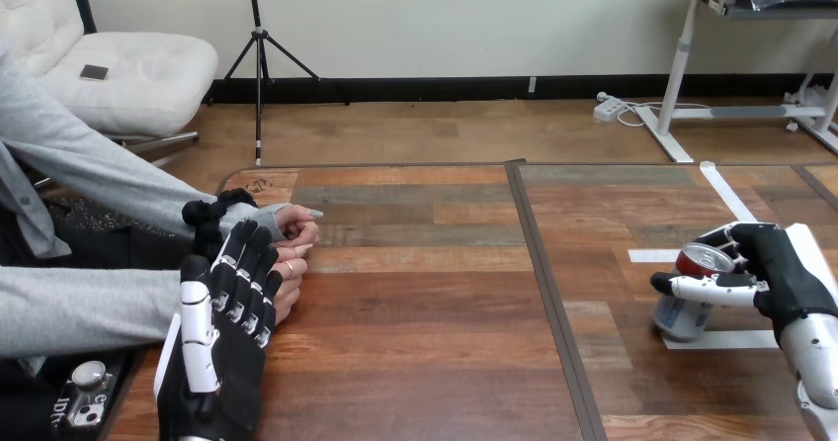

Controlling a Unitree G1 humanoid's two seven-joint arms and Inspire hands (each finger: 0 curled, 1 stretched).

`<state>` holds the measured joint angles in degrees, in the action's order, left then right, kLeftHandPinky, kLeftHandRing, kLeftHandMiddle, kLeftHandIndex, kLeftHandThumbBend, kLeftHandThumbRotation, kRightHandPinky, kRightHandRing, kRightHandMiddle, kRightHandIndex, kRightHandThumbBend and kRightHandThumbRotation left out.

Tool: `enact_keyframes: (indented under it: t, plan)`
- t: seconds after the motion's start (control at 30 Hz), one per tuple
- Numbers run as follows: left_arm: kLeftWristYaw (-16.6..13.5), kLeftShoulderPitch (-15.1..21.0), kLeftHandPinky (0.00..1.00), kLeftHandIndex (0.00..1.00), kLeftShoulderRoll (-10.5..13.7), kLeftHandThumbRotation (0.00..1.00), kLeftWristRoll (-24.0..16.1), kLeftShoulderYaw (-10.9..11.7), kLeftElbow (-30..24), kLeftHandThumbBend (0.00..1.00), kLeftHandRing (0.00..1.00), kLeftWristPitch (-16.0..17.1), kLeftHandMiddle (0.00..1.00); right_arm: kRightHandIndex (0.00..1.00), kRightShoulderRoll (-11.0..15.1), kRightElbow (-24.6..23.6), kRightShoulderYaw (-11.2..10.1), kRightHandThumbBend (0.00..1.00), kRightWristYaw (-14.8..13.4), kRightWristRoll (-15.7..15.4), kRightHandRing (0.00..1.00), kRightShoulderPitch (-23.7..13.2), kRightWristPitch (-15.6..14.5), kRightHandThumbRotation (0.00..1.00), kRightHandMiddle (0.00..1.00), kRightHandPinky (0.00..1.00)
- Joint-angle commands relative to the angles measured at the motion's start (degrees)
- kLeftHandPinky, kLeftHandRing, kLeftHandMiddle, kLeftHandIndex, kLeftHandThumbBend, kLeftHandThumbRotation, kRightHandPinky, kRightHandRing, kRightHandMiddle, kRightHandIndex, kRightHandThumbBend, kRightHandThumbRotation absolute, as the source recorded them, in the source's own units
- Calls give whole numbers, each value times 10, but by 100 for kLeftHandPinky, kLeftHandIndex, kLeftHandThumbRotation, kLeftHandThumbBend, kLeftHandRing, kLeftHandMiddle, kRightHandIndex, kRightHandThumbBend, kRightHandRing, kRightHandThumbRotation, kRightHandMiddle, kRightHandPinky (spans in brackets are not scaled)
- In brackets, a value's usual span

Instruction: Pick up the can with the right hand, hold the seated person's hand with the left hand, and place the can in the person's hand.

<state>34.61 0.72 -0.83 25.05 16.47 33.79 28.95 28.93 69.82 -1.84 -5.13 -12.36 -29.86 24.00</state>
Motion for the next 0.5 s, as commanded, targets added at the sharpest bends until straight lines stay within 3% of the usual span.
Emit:
enact_keyframes:
  t: [0.0, 0.47]
  plan:
    - [11, 29, 100, 94, 6, 100, 4, -8, -18, 57, 98, 1, 96, 46, 11, -29, 0, 79, 2, 3, 40, -29, 39, 0, 44, 37]
    - [1, 29, 100, 93, 3, 98, 0, -7, -20, 59, 97, 4, 95, 45, 15, -43, 0, 80, 15, 2, 38, -24, 89, 0, 43, 35]
